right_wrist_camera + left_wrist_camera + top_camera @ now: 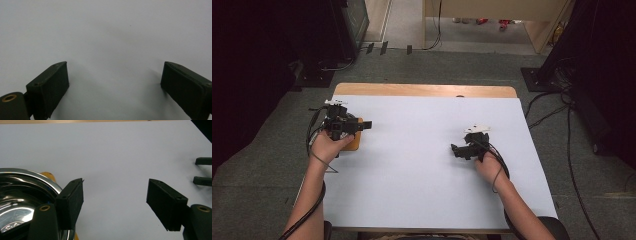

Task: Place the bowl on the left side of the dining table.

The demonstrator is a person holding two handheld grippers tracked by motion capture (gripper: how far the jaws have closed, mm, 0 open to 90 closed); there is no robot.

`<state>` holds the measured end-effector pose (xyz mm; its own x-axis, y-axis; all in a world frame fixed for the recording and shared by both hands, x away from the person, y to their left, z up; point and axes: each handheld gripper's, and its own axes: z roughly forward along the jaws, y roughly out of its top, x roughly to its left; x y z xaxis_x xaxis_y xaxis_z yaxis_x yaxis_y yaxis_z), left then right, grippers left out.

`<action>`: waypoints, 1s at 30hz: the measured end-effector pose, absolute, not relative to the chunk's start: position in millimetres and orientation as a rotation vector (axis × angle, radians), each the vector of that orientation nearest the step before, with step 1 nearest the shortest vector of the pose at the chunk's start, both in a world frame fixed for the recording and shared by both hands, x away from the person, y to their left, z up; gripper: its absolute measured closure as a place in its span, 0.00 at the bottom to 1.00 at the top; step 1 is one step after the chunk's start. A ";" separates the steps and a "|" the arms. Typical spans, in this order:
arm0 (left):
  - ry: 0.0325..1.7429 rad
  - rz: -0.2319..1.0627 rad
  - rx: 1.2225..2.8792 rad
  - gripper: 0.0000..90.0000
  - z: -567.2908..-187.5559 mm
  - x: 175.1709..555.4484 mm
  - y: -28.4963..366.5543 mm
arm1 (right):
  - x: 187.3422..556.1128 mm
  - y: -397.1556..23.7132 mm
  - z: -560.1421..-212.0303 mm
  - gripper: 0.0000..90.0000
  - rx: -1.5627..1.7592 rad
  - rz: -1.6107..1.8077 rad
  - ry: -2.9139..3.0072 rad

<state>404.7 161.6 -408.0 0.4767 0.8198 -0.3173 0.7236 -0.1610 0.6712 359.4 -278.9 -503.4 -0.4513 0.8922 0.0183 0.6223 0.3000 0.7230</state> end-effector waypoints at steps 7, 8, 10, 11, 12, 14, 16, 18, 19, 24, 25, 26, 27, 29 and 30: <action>1.238 0.149 1.920 0.34 -412.2 401.8 146.5 | 359.4 -278.9 -503.4 0.08 1.355 0.949 2.186; 1.232 0.146 1.923 0.34 -413.4 401.5 144.2 | 359.4 -278.9 -503.4 0.08 1.355 0.949 2.185; 1.219 0.148 1.943 0.34 -416.0 401.0 138.5 | 359.4 -278.9 -503.4 0.08 1.355 0.949 2.186; 1.211 0.145 1.953 0.34 -417.1 400.6 135.6 | 359.4 -278.8 -503.4 0.08 1.356 0.949 2.185; 1.205 0.142 1.956 0.34 -418.2 400.3 132.7 | 359.3 -278.8 -503.4 0.08 1.355 0.949 2.185; 1.189 0.137 1.967 0.34 -419.9 399.7 128.1 | 359.3 -278.9 -503.4 0.08 1.354 0.948 2.185; 1.176 0.143 1.967 0.33 -421.6 398.0 123.9 | 359.3 -278.9 -503.4 0.08 1.354 0.948 2.185; 1.163 0.142 1.972 0.32 -423.5 396.3 119.9 | 359.3 -278.9 -503.4 0.08 1.354 0.948 2.186; 1.156 0.138 1.976 0.32 -424.7 395.6 117.7 | 359.3 -278.9 -503.4 0.08 1.354 0.948 2.186; 1.120 0.124 2.014 0.32 -433.1 392.6 103.8 | 359.3 -278.8 -503.4 0.08 1.355 0.948 2.185; 1.110 0.128 2.020 0.31 -434.5 391.6 101.2 | 359.3 -278.8 -503.4 0.08 1.355 0.948 2.185; 1.099 0.126 2.027 0.31 -435.7 390.6 99.0 | 359.3 -278.9 -503.4 0.08 1.354 0.948 2.185; 1.092 0.119 2.030 0.31 -436.9 389.9 96.6 | 359.3 -278.8 -503.4 0.08 1.355 0.948 2.185; 1.078 0.116 2.041 0.31 -439.4 388.4 92.1 | 359.4 -278.9 -503.4 0.08 1.355 0.949 2.185; 1.070 0.114 2.042 0.31 -440.5 387.8 90.3 | 359.4 -278.8 -503.4 0.08 1.355 0.949 2.185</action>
